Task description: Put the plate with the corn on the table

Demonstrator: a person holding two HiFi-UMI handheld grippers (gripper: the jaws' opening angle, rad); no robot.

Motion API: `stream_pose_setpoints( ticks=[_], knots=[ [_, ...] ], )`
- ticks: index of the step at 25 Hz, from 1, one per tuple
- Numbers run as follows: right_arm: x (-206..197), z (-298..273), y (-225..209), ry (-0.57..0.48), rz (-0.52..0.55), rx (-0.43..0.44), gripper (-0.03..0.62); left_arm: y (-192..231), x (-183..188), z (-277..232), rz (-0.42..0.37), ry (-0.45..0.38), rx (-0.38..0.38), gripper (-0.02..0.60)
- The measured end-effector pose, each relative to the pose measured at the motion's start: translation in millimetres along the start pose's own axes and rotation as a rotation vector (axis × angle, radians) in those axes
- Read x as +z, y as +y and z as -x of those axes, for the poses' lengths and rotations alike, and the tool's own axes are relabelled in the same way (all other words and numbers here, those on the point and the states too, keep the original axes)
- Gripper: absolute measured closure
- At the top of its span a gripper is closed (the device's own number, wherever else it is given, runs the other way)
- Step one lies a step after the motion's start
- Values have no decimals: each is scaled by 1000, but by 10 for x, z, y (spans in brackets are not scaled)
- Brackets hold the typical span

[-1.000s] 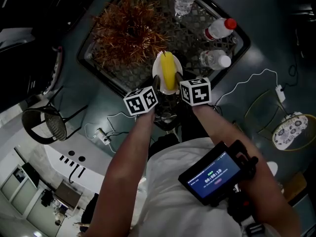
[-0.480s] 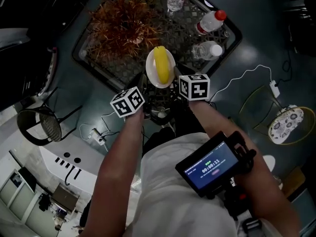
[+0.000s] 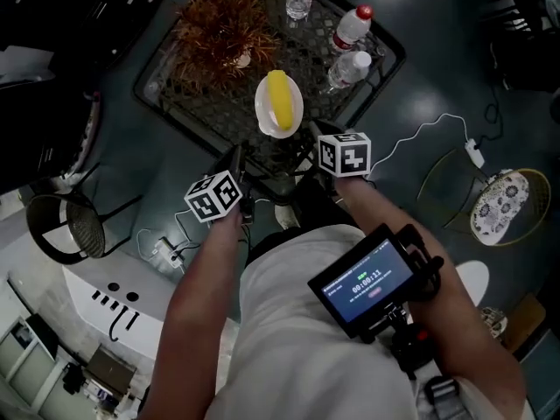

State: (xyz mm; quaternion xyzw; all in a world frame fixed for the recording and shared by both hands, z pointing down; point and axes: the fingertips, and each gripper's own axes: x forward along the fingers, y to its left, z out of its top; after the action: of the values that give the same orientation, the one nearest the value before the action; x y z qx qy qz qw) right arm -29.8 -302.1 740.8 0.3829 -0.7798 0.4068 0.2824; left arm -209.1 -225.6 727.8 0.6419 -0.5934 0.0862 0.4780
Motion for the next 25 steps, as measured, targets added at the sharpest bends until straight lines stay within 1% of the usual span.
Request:
stream_pose_setpoints(
  ticks=[5, 9, 18, 23, 25],
  knots=[
    [-156, 345, 186, -23, 9, 39, 586, -142, -160, 386, -46, -1, -55, 574],
    [-207, 635, 351, -59, 26, 75, 586, -278, -229, 702, -82, -18, -102, 575],
    [-287, 1219, 819, -152, 44, 174, 586, -524, -312, 1378, -121, -87, -179, 575],
    [-372, 1512, 1093, -200, 60, 220, 586, -682, -431, 1698, -121, -118, -244, 575],
    [-366, 1623, 1170, -224, 67, 235, 586, -782, -459, 1771, -132, -132, -272, 575]
  ],
)
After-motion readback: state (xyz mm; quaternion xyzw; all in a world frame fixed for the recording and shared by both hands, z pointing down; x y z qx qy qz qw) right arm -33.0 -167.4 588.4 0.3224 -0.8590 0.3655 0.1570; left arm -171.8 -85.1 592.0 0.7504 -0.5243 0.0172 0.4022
